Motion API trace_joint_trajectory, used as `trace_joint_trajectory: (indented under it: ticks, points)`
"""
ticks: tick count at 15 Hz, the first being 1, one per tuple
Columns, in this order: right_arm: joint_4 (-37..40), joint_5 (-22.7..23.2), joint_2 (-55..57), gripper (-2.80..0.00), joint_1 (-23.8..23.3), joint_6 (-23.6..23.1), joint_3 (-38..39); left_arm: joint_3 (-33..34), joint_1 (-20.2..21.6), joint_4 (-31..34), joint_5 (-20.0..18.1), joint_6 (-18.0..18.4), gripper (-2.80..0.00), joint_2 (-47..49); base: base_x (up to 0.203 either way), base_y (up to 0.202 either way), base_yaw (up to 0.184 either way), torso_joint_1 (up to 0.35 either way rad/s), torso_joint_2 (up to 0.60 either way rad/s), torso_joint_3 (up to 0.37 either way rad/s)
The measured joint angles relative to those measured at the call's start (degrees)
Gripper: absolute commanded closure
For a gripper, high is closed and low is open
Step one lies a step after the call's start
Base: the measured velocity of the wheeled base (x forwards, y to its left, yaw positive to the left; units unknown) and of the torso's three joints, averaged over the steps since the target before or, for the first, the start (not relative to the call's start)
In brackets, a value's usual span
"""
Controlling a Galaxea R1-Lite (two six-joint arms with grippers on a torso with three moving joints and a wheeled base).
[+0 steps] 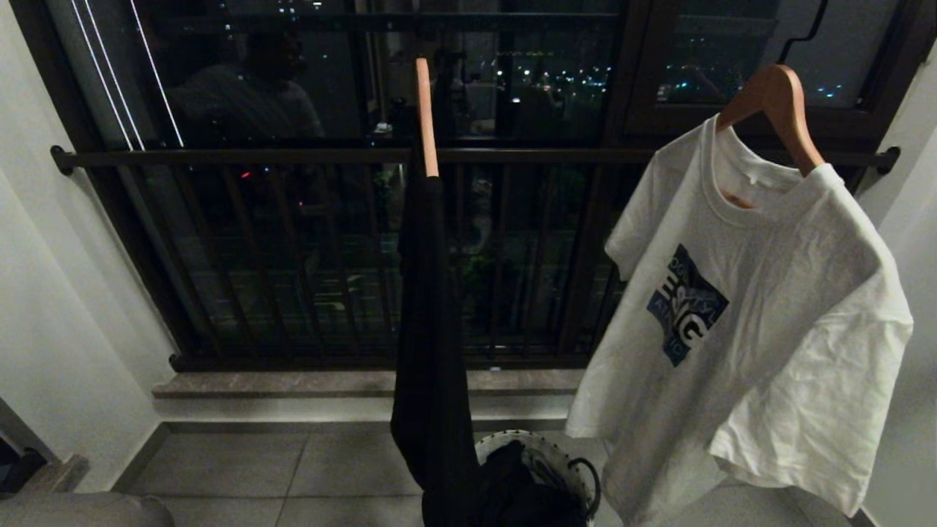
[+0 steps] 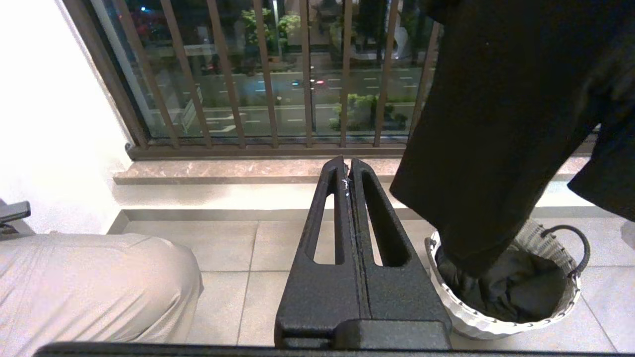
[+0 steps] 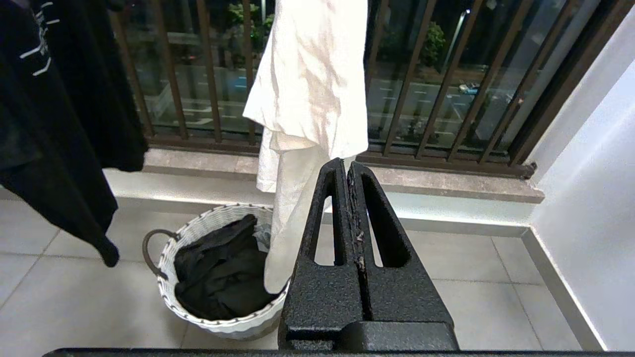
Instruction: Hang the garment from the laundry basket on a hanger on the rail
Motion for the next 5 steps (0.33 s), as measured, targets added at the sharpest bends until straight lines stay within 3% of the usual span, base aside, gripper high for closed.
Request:
trace_joint_trajectory:
  ticks: [5]
  points:
    - [0.02, 0.00, 0.00, 0.00, -0.02, 0.11, 0.00, 0.00, 0.00, 0.02, 0.00, -0.02, 0.00, 0.00, 0.000, 0.000, 0.000, 0.000, 0.00, 0.000]
